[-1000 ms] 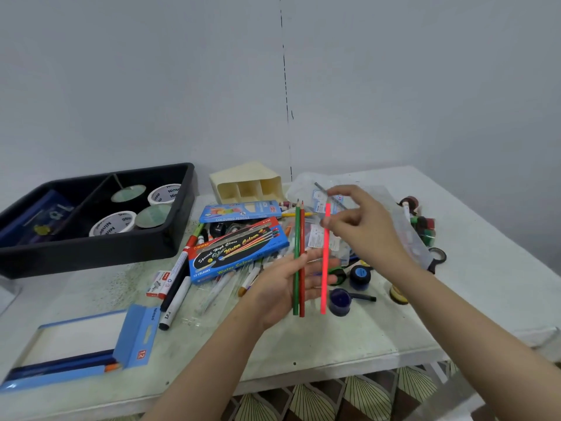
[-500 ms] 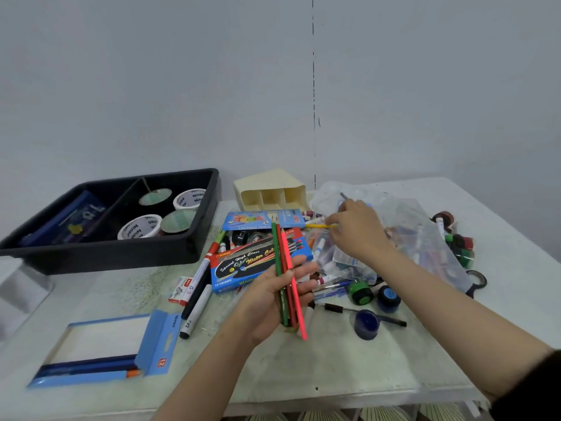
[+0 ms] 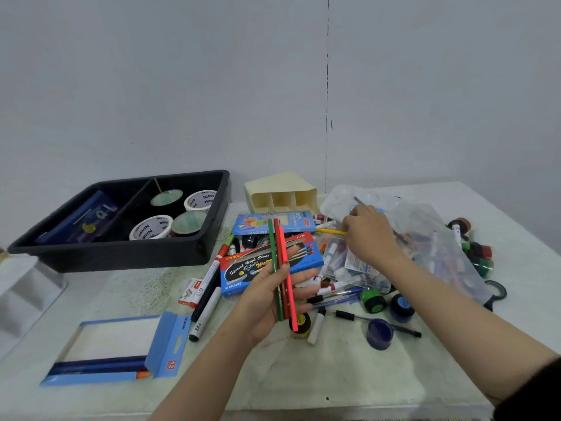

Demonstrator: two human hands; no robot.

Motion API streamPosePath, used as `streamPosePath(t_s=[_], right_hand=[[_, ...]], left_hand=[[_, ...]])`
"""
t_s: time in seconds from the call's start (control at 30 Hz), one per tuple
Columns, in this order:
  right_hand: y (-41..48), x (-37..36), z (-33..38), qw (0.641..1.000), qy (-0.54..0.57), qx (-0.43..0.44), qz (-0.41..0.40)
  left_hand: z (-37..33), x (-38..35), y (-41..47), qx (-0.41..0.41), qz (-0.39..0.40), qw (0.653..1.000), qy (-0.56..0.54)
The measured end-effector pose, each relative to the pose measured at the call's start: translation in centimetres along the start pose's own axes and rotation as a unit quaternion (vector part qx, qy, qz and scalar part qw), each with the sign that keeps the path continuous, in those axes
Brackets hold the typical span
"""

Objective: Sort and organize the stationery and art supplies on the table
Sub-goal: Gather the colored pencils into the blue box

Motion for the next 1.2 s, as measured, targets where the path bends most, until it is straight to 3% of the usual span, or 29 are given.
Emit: streamPosePath(t_s=[0.1, 0.17, 0.27, 0.4, 0.5, 0.6, 0.7, 0.8, 0.97, 1.2], right_hand=[[0.0, 1.3, -0.4, 0.998, 0.049, -0.009, -0.042], [-0.5, 3.2, -1.1, 0.983, 0.147, -0.019, -0.105], [-1.7, 6.5, -1.6, 0.931, 0.315, -0.018, -0.186], [-3.4, 11.2, -0.8, 0.872, 0.403, 0.014, -0.279], [-4.5, 13.2, 0.1, 0.838, 0.459, 0.029, -0.295], [-4.9, 13.9, 1.6, 0.846, 0.472, 0.043, -0.245], [-4.2, 11.6, 4.3, 0.892, 0.44, 0.063, -0.084], [-4.6, 8.2, 5.7, 0.898, 0.438, 0.046, 0.019], [-5.3, 5.1, 5.7, 0.881, 0.469, 0.01, 0.061], [-6.6, 4.1, 5.7, 0.86, 0.507, 0.002, 0.047]], left_hand=[[-0.1, 0.3, 0.0, -0.006, -0.004, 1.0, 0.011], [-0.4, 0.6, 0.0, -0.016, -0.01, 1.0, -0.006], [-0.7, 1.1, 0.0, -0.031, -0.019, 0.999, -0.028], [-0.8, 1.3, -0.1, -0.035, -0.026, 0.999, -0.019], [-0.7, 1.5, -0.1, -0.034, -0.043, 0.998, -0.018], [-0.4, 1.4, -0.2, -0.029, -0.051, 0.998, -0.027], [0.0, 0.4, -0.6, -0.016, -0.03, 0.999, -0.02], [0.4, -1.1, -1.3, -0.01, 0.021, 1.0, -0.003], [1.3, -2.0, -2.3, 0.021, 0.056, 0.998, 0.008], [1.4, -2.1, -3.6, 0.019, 0.052, 0.998, 0.031]])
Point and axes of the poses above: each hand's wrist, its own y-axis towards the middle knuckle, its own x-axis out of the back of the hand, z = x × y, the point moved 10 cm from there along y, towards the middle knuckle, and after that the axes turned 2 degrees about z, right-handed, at the moved point
